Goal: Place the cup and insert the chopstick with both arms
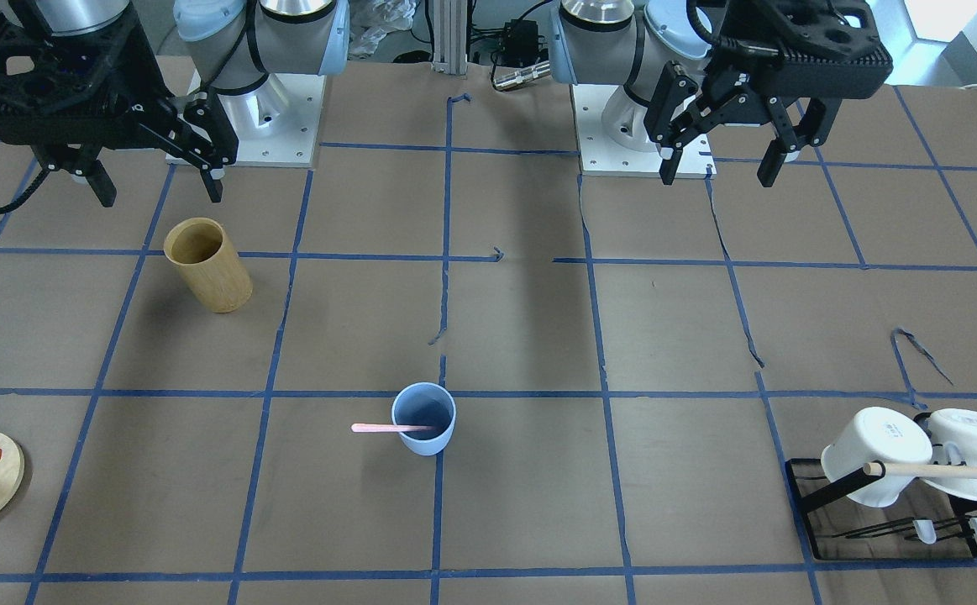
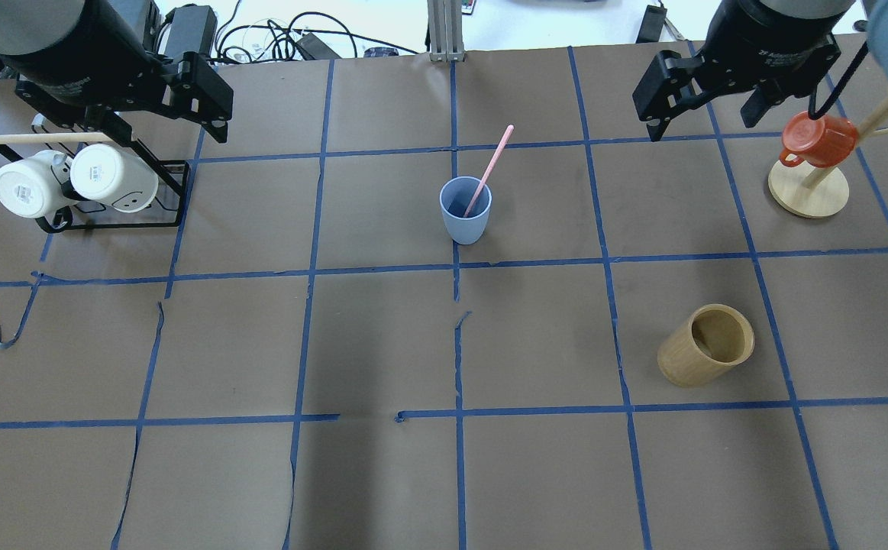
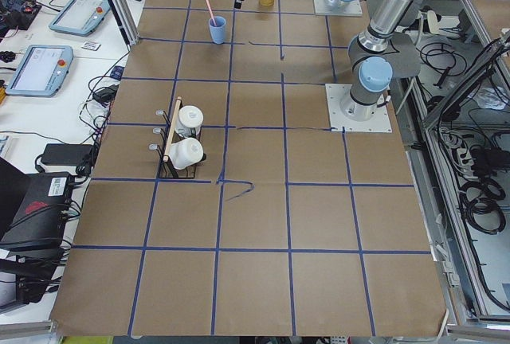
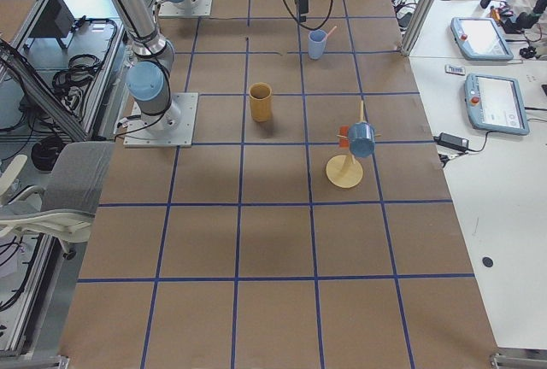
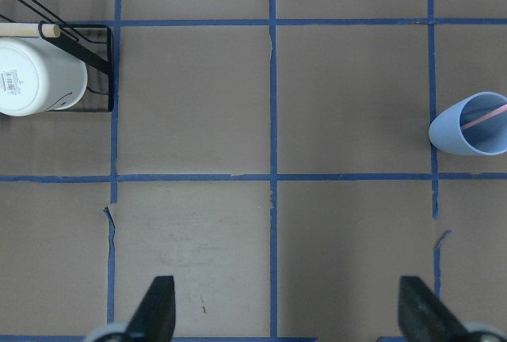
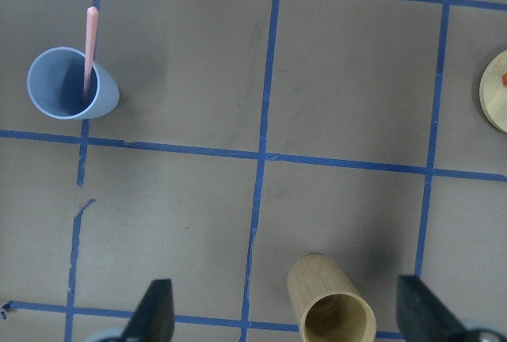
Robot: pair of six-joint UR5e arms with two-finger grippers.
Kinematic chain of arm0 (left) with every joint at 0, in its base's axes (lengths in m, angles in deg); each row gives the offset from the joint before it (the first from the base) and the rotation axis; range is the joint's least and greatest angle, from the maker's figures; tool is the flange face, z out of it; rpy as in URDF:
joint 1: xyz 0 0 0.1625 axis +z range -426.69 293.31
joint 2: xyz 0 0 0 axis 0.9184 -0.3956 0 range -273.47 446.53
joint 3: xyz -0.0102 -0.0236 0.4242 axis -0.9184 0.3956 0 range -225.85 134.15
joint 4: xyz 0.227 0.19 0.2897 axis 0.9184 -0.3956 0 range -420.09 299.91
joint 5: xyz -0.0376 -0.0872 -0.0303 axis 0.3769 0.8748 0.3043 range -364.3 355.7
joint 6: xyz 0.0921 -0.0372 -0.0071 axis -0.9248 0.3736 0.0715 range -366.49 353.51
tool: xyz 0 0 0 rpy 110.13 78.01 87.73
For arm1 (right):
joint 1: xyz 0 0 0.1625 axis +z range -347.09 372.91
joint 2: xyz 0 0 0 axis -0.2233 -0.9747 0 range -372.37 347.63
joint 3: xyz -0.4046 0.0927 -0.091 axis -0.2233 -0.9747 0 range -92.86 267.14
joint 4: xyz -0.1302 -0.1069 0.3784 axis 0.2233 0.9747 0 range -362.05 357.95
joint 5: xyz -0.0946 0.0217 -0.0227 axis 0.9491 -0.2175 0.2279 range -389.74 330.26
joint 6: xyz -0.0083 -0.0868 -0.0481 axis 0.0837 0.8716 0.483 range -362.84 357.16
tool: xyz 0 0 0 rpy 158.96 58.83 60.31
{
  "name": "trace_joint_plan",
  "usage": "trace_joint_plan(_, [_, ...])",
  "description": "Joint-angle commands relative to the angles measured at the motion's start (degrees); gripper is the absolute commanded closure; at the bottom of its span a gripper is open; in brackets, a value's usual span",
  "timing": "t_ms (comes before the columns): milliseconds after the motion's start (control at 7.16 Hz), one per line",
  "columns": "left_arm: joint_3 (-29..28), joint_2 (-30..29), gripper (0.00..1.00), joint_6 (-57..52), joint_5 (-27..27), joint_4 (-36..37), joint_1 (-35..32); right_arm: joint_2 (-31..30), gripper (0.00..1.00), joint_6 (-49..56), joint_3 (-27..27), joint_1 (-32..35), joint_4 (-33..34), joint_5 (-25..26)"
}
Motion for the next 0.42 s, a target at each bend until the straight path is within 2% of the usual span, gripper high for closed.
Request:
trace_joint_plan(0, [0.04, 0.04, 0.0, 0.0, -0.05, 0.02, 0.01, -0.11, 0.0, -0.02, 0.0, 0.08, 0.08, 0.1])
trace_joint_plan(279, [0.04, 0.13, 0.0, 0.0, -0.05, -0.07, -0.08, -0.02, 0.0, 0.07, 0.0, 0.0, -0.01, -0.6])
